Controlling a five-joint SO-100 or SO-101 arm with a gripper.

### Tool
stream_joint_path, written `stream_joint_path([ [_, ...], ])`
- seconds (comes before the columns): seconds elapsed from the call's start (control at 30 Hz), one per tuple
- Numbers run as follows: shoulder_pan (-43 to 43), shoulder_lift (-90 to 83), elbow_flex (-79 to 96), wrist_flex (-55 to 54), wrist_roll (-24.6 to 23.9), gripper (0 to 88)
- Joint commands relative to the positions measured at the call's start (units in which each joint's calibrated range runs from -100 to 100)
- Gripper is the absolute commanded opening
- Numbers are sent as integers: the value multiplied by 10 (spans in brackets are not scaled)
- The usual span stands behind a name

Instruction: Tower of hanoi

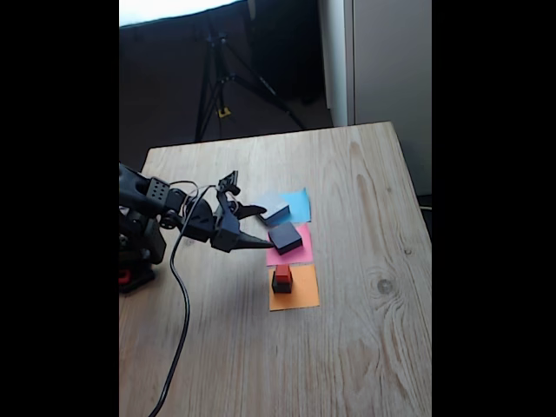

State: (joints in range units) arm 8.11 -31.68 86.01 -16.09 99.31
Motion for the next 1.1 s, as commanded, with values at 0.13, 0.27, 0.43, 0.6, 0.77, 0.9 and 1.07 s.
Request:
stream_joint_path([
  [0.13,2,89,31,-180,7,404],
  [0.27,3,140,31,-243,7,404],
  [0.43,5,206,24,-309,7,403],
  [0.6,5,258,19,-360,7,404],
  [0.77,6,301,-1,-389,7,403],
  [0.9,6,336,-20,-415,7,404],
  [1.07,5,377,-39,-442,7,404],
])
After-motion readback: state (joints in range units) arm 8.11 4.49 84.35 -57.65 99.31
